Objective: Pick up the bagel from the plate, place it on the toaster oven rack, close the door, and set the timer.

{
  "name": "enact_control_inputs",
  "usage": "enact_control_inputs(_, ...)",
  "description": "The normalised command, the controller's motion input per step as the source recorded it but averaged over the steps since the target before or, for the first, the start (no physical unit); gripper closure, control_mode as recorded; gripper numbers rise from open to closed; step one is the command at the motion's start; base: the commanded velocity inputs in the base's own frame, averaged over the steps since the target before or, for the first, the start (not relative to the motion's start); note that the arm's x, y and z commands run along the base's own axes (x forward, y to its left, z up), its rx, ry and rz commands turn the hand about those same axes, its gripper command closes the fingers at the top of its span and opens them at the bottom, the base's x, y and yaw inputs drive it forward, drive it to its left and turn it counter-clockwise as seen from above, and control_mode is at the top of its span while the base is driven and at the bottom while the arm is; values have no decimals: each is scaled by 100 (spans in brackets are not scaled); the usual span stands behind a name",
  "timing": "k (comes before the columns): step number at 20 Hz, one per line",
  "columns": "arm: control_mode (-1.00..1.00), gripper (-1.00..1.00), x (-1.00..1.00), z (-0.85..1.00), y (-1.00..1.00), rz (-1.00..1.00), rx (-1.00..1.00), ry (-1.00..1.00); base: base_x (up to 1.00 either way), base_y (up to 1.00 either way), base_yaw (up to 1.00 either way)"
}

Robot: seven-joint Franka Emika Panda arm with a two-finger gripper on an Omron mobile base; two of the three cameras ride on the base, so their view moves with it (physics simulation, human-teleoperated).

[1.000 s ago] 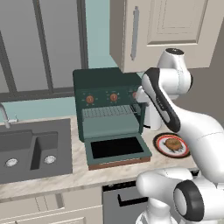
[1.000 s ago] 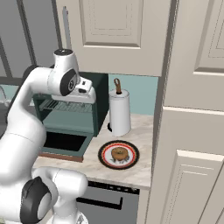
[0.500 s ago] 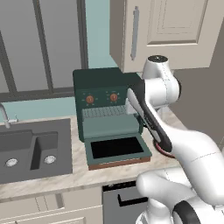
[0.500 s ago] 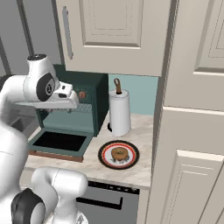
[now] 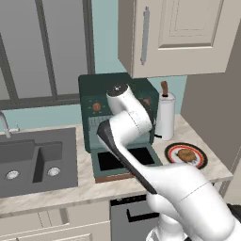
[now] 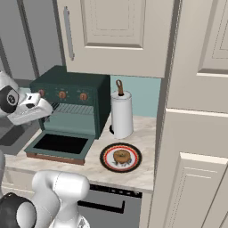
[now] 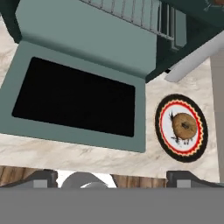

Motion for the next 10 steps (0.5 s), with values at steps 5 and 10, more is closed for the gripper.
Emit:
enact_control_inputs(5,-100,-100,0,-31,61,0,-32,0,0,0,0)
enact_control_inputs(10,-100,-100,13,-25,29,1,-26,0,0,0,0)
